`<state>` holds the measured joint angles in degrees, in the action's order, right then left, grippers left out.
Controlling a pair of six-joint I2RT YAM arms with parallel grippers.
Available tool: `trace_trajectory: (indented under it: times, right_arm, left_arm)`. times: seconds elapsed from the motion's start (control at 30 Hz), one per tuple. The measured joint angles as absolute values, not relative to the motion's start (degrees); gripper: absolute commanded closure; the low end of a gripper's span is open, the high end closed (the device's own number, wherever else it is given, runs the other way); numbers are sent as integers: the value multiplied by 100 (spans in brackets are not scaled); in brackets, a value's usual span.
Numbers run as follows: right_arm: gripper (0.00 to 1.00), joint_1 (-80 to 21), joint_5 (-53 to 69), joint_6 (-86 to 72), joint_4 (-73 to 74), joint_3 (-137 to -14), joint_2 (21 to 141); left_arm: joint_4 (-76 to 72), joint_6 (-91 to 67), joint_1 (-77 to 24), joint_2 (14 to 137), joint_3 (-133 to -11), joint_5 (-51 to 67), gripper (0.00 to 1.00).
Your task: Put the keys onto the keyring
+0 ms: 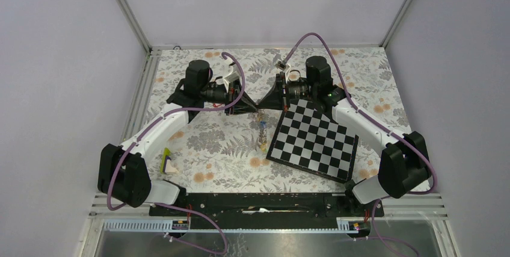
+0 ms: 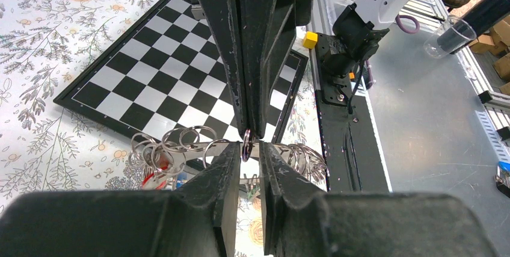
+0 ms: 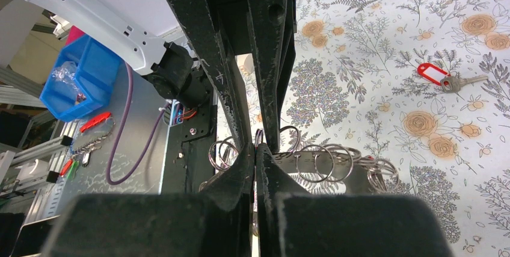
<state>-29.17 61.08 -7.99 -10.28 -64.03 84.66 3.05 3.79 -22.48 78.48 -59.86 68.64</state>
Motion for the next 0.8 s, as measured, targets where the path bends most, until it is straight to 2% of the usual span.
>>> trace_trajectory:
  times: [0.13,0.37,0.5,0.57,0.67,0.8]
  right_arm:
    - [100,-2902,6117,-797,-1068,-6394,8466]
    - [100,-2880,6143,-799,-1105,-6388,8471]
    - [100,-2877,6178,-797,-1107,-6386,8473]
    - [93,-2875,6189,-788,-1109,-6381,8473]
    - [77,-2875,6198,-735,-1129,-6344,8473]
    - [61,-2869,6066,-384,-987,-6324,8473]
  left_arm:
    - [303,375,-2193,7848,-5986,6890,79]
    - [298,388,-2167,7848,-5986,6910,100]
    - [305,390,-2165,7848,-5986,6932,100]
    - [307,390,-2165,7848,-5986,6934,100]
    - [423,427,-2165,7848,-6003,6910,100]
    - [1507,1170,-2263,7894,-6403,6532,100]
